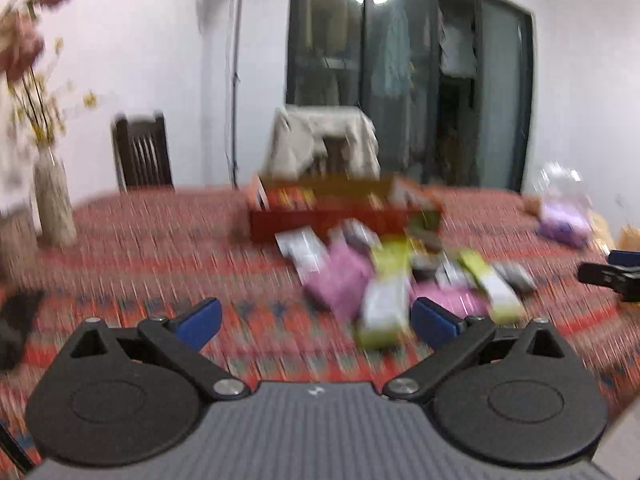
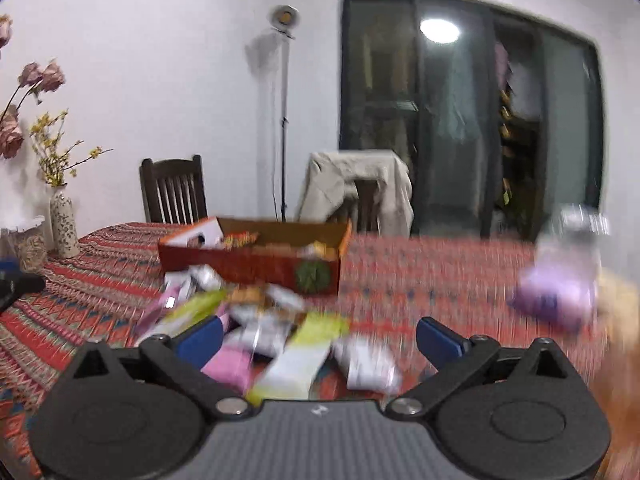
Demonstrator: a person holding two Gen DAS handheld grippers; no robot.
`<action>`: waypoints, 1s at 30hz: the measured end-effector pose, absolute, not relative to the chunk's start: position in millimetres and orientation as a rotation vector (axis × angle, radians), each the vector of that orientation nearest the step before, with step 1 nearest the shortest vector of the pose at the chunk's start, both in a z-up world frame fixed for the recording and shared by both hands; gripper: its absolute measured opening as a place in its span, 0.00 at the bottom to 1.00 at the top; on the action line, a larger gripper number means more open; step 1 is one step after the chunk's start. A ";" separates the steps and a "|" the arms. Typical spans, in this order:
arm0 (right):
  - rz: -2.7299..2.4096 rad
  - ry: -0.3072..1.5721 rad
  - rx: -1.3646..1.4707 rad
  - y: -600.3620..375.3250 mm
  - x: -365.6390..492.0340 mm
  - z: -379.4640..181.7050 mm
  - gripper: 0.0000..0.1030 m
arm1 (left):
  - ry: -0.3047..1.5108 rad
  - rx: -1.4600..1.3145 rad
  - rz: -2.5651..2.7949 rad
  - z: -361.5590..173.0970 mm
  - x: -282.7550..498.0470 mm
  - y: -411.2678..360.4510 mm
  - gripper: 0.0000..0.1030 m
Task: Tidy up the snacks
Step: 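Move both tools back toward the remaining snack pile, then grasp the green-white bar packet with left tool while right tool grasps a white wrapper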
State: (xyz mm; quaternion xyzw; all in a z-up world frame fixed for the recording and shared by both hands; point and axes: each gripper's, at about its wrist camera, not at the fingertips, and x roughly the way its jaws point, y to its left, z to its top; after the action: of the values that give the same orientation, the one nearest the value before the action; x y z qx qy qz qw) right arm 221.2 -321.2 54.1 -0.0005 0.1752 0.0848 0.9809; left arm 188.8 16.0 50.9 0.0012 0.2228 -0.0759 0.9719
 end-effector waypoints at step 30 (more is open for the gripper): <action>0.168 0.532 0.125 -299.2 195.2 -18.8 1.00 | 0.581 -0.028 -0.063 13.8 185.5 10.1 1.00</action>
State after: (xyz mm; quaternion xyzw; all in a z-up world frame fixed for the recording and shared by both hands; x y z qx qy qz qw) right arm 195.2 -299.2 -18.8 0.0615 0.2622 0.0830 0.9595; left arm 185.5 10.1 13.8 -0.0140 0.2863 -0.0312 0.9575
